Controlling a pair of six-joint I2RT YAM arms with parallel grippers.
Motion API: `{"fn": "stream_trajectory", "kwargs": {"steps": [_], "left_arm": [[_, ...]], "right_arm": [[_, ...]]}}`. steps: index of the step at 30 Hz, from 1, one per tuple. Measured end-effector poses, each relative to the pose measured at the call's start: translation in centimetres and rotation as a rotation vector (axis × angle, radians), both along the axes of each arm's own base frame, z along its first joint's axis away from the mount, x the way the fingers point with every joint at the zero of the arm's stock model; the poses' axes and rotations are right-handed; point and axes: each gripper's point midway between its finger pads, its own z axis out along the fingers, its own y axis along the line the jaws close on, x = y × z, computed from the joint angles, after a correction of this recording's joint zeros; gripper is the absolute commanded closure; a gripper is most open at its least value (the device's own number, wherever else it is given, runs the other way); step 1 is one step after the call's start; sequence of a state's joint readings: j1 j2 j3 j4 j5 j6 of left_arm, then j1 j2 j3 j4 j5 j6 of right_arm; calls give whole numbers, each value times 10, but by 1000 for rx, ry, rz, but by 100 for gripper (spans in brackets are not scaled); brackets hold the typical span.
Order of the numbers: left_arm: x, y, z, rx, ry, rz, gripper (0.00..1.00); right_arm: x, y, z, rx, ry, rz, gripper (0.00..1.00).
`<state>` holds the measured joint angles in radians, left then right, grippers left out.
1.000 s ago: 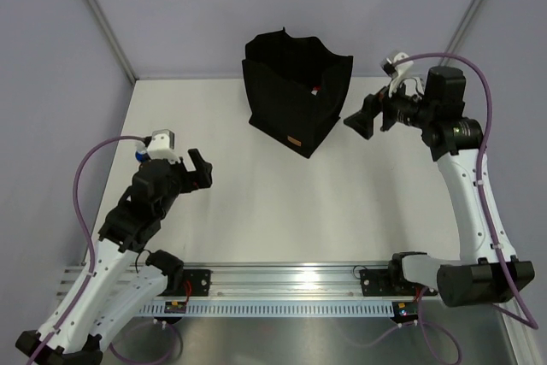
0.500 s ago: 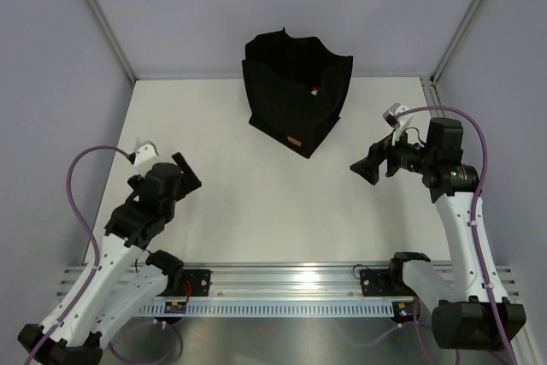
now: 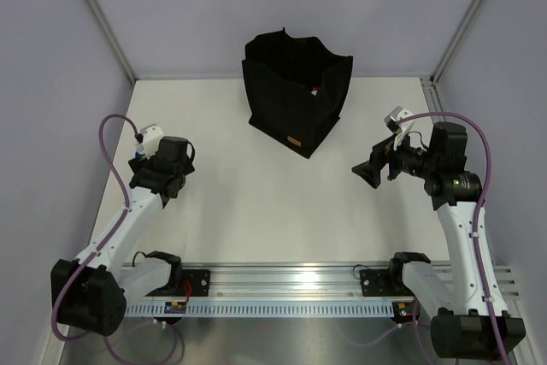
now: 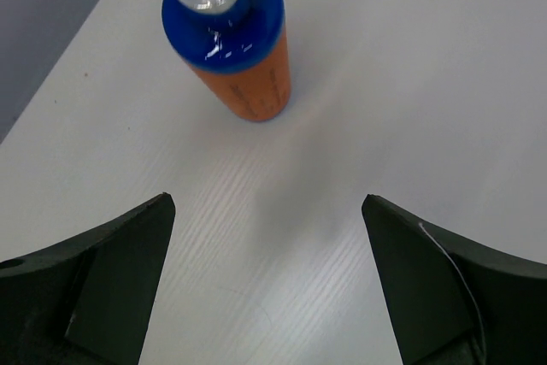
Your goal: Place the personal care products into the canvas bag
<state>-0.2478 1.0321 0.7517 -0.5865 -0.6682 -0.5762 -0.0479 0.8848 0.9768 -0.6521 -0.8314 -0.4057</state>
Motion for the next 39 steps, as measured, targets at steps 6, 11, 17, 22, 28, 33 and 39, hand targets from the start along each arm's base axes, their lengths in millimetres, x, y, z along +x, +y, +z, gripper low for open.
{"fn": "stream_trajectory", "kwargs": {"steps": [6, 11, 17, 22, 28, 33, 39], "left_arm": [[29, 23, -17, 72, 43, 16, 4], [40, 47, -27, 92, 72, 70, 5], [63, 64, -22, 83, 39, 109, 9], [81, 71, -24, 78, 31, 128, 23], [80, 86, -32, 53, 37, 169, 58], [84, 83, -31, 37, 25, 147, 100], [88, 49, -14, -32, -15, -4, 100]], "right_arm": [[0, -1, 0, -5, -5, 1, 1], [0, -1, 0, -9, -9, 2, 0], [2, -1, -3, -13, -3, 4, 0], [4, -2, -6, -16, 8, 3, 0], [5, -3, -8, -20, 14, -2, 1], [8, -5, -10, -27, 21, -14, 0], [9, -6, -11, -31, 21, -18, 0]]}}
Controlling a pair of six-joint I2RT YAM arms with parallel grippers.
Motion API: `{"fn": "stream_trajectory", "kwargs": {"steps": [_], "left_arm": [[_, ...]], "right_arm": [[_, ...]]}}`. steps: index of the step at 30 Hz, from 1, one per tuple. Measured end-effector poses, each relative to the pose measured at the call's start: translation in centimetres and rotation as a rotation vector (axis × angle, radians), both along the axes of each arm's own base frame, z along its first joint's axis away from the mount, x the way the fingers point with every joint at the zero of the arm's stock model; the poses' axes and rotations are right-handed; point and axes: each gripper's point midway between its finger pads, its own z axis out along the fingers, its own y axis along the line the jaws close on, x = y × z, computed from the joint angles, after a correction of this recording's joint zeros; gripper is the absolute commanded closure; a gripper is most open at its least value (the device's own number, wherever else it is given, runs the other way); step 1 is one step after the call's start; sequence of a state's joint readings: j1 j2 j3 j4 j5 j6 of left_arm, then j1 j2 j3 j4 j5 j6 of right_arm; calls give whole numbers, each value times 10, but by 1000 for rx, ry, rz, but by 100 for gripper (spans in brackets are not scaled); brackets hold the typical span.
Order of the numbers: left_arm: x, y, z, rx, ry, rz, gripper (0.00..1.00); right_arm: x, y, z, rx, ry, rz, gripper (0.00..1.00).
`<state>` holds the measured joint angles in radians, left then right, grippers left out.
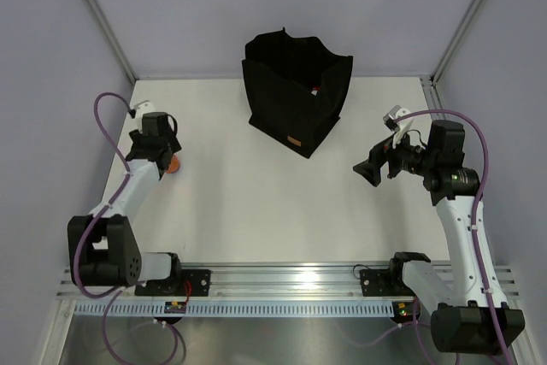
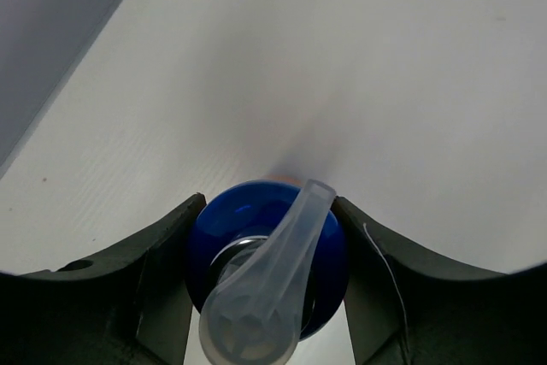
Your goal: Place the personal care products into the canvas bag
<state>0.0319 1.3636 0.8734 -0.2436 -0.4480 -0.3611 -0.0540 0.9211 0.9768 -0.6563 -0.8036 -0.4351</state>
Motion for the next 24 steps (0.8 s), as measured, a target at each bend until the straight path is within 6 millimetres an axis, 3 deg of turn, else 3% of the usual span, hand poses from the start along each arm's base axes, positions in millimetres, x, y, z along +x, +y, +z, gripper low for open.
{"fn": "stream_trajectory", "kwargs": {"steps": [4, 7, 12, 19, 24], "left_arm": [[5, -57, 45, -21, -125, -205, 100], [0, -110, 91, -38, -254, -392, 100], [-5, -182, 170, -77, -437, -621, 100], [21, -245, 286, -188, -664, -753, 100], [54, -296, 336, -270, -753, -819, 100]], "right_arm": [[1, -1, -1, -2, 4, -3, 0], [3, -2, -3, -3, 9, -8, 0], [4, -6, -4, -4, 12, -19, 0], [8, -13, -7, -3, 22, -45, 0], [9, -14, -8, -2, 29, -51, 0]]}}
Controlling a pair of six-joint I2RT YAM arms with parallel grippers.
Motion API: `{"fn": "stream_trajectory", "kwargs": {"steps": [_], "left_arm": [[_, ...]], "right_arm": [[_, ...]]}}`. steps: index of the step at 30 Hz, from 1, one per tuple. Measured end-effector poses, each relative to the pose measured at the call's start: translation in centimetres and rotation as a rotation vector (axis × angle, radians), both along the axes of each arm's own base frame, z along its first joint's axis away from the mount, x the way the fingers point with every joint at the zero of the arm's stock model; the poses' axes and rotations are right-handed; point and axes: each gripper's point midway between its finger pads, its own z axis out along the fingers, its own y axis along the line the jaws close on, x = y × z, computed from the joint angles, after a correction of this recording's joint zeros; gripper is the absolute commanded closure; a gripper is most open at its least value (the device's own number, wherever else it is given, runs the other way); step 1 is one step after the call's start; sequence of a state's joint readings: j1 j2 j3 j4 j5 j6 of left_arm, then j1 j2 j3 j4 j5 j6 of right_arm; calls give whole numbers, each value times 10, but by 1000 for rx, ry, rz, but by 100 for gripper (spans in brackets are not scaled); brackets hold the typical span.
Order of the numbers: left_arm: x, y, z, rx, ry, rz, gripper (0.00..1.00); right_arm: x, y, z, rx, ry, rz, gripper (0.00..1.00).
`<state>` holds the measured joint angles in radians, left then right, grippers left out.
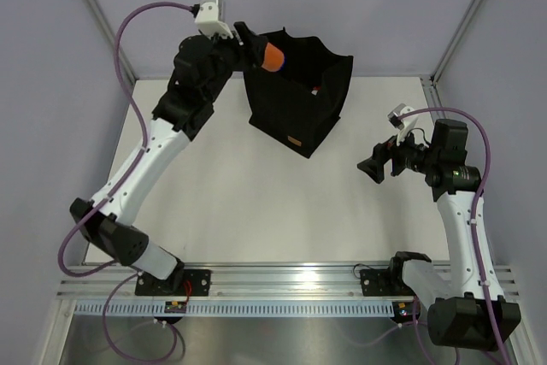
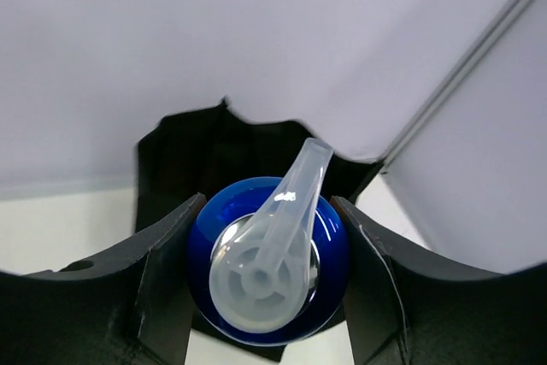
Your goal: Place the personal care products into the canvas bag
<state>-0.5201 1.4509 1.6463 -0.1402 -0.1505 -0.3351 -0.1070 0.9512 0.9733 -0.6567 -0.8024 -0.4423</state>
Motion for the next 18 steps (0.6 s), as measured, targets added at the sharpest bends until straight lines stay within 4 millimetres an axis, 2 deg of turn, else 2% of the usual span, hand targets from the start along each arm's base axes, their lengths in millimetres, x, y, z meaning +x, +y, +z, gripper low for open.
{"fn": "stream_trajectory", "kwargs": {"steps": [4, 6, 8, 12, 14, 17, 18], "left_arm": [[35, -35, 9, -47, -13, -36, 100], [53, -47, 4, -58, -9, -38, 100], [73, -58, -10, -59, 10, -36, 100], [106, -77, -53, -30, 70, -33, 100], [117, -84, -81, -5, 113, -31, 95], [128, -90, -123, 39, 189, -43, 72], [130, -93, -135, 53, 211, -55, 68]], "right_arm": [[1, 0, -1, 1, 5, 0, 0], [1, 0, -2, 1, 8, 0, 1], [1, 0, -3, 0, 10, 0, 0], [1, -1, -4, -2, 11, -1, 0], [1, -2, -4, -3, 10, -3, 0], [1, -2, -4, -3, 11, -2, 0], [1, -2, -4, -3, 12, -2, 1]]}}
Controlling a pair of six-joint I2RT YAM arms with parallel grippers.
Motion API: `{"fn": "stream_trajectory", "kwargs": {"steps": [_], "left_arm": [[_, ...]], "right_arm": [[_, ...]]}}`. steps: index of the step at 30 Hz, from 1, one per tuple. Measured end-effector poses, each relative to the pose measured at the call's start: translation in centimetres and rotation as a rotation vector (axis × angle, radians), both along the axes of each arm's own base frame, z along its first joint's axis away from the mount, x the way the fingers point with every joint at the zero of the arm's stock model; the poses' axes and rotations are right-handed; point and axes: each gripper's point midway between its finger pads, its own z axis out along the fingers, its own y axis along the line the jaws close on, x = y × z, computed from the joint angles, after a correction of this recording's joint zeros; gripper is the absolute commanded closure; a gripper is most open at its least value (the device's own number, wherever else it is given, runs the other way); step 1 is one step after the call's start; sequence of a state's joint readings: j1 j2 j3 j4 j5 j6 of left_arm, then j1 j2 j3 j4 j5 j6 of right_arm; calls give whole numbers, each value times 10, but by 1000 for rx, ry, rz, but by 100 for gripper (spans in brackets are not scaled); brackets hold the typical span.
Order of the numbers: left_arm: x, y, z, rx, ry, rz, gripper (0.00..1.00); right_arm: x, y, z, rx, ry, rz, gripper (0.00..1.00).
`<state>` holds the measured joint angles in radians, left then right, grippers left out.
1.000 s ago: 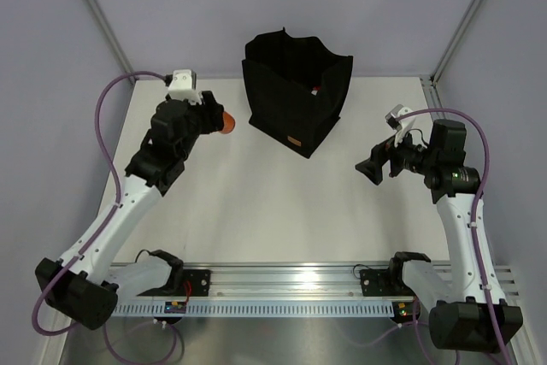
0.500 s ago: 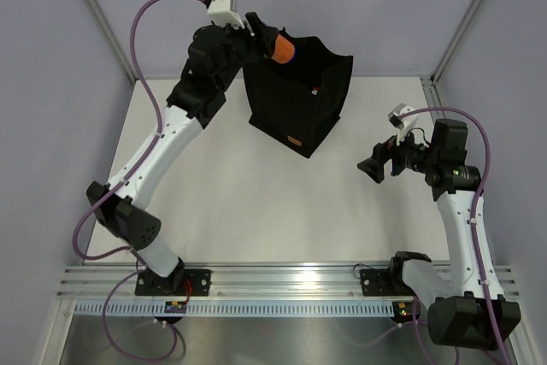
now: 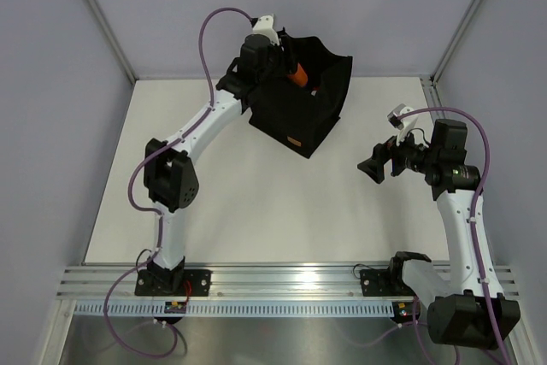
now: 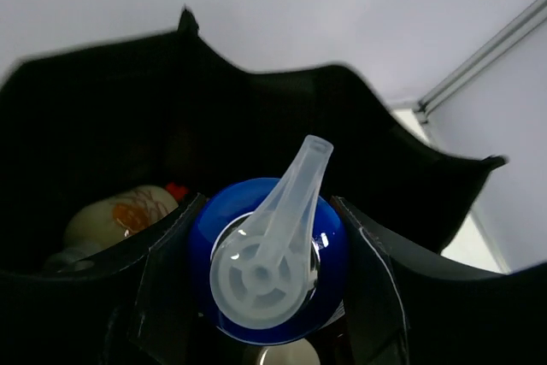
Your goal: Place the personal care products into the canvas bag
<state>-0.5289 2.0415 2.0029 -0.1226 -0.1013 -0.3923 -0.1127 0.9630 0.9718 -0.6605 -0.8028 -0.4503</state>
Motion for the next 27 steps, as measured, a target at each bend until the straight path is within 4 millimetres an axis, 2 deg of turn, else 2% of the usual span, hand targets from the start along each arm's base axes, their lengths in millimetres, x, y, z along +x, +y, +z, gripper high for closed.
{"fn": "stream_trajectory", "kwargs": {"steps": [3, 4, 6, 8, 14, 18, 21, 24, 27], "left_arm": [[1, -6, -17, 9, 31, -46, 41], [0, -8, -17, 6, 35, -67, 22], [-2, -13, -11, -10, 23, -110, 9], [-4, -17, -1, -28, 2, -143, 1], [-10, -18, 31, -52, -35, -202, 1], [-21, -2, 70, -66, -94, -213, 1], [-39, 15, 106, -58, -157, -208, 1], [-66, 36, 142, -49, -228, -195, 1], [-94, 54, 162, -29, -274, -179, 1]], "right_arm": [[0, 0, -1, 0, 4, 1, 1], [0, 0, -1, 0, 6, 1, 1], [0, 0, -2, 0, 8, 1, 1], [0, 0, -3, 0, 12, 2, 1], [1, 0, -7, 2, 30, 1, 1], [1, 0, -7, 2, 33, 0, 1], [2, -1, -8, 2, 35, -1, 1], [2, -2, -8, 2, 36, -6, 0], [3, -4, -9, 2, 40, -13, 1]]}}
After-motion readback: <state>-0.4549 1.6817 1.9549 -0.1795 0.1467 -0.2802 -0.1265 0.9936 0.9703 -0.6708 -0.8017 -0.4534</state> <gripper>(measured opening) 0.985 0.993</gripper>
